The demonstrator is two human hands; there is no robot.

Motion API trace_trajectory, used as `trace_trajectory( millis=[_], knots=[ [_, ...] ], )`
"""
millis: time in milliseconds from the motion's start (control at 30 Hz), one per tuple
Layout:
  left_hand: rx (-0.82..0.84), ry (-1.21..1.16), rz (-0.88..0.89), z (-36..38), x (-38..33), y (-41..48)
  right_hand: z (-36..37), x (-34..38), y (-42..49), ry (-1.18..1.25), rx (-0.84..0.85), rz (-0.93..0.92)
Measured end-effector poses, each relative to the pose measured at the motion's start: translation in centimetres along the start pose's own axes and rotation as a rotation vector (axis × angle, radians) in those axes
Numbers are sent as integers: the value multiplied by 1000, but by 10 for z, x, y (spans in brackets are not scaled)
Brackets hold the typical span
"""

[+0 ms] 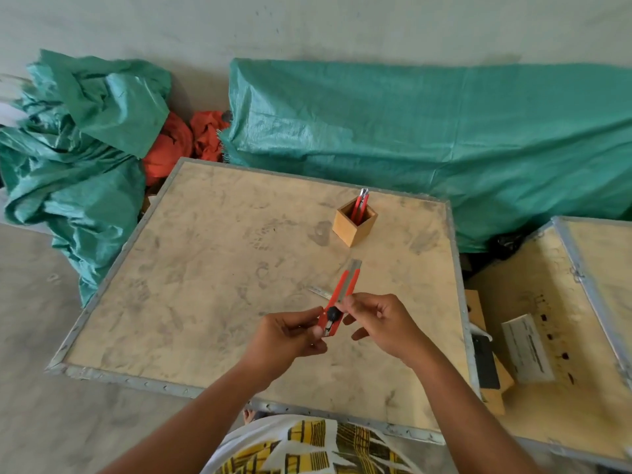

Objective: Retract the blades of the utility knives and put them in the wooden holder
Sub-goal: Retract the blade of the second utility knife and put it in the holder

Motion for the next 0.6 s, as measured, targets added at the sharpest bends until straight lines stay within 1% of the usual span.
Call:
trace_trajectory(
  millis=[67,267,367,467,600],
  knots=[
    [-1,-4,-1,4,-2,2,0,1,-3,-15,36,-28],
    [33,-5,60,24,-13,6,-17,-3,1,-47,-12,-79],
    [39,-7,94,32,-17,7,-18,1,5,-17,13,-80],
    [18,-19,117,36,-21,8,-20,11,10,-41,30,-125],
    [-23,-49,135,36,-28,11,-28,20,19,-95,-38,-163]
  ],
)
Point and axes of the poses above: each hand's wrist, its own y-axis towards the middle knuckle, its own z-axis out of the palm, x = y × z, the point moved 9 cm from there along y, towards the middle knuckle, and after that the axes turned 6 degrees about -x, right-handed, at the moved point
